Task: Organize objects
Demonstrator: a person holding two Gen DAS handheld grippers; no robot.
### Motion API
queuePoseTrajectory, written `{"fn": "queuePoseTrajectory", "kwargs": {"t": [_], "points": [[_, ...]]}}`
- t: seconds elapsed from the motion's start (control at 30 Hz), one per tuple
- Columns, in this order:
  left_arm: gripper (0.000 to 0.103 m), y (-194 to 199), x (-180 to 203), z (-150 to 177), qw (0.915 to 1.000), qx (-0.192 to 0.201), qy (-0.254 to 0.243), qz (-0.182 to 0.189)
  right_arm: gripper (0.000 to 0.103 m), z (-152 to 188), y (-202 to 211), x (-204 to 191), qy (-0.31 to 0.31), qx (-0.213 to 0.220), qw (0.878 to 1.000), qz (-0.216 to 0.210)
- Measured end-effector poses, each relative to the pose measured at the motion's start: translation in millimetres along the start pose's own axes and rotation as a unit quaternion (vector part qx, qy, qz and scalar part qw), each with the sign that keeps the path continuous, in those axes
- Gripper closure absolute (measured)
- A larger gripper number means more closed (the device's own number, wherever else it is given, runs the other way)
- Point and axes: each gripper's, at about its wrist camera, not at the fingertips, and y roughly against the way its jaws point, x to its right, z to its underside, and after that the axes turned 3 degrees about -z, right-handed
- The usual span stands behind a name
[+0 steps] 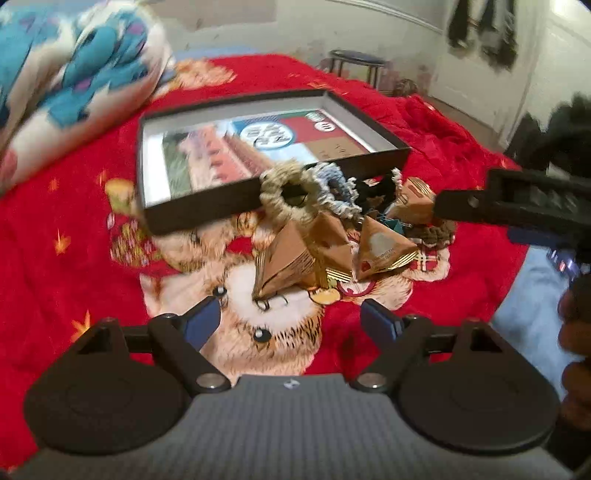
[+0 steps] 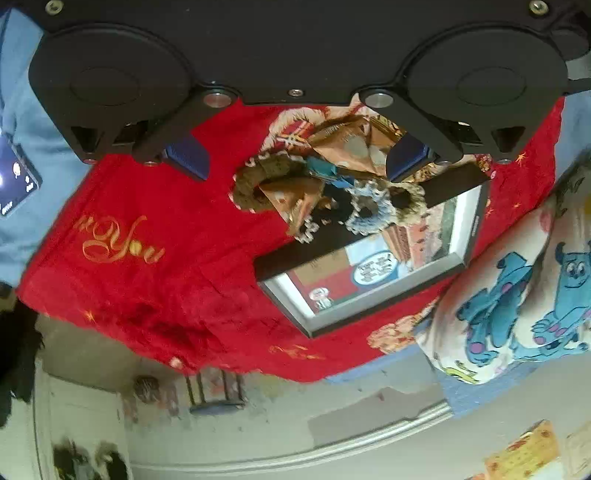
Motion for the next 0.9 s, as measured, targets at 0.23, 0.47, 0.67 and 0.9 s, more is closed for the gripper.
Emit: {"fn": "queuePoseTrajectory", "kwargs": {"t": [0.23, 0.47, 0.67, 0.9], "points": [[0.013, 3.3, 5.5, -0.5, 0.9998, 0.017, -0.007, -0.007, 0.003, -1.2, -7.9, 7.4, -0.031, -0.001, 1.0, 0.005], [0.013, -6.2, 11.0, 3.3, 0.9995, -0.007, -0.03, -0.006, 0.007, 1.3, -11.8, 9.0, -0.046, -0.01, 0.999, -0.014], [0.002, -7.4, 4.7, 6.8, 0.9998, -0.011, -0.014, -0.005, 0.007, 2.2, -14.4, 7.1, -0.045, -0.018, 0.999, -0.01], [0.0, 5.3, 8.3, 11.2, 0.9996, 0.006, -0.027, 0.002, 0.005, 2.0, -11.3, 6.8, -0.043, -0.011, 0.999, -0.005]]}}
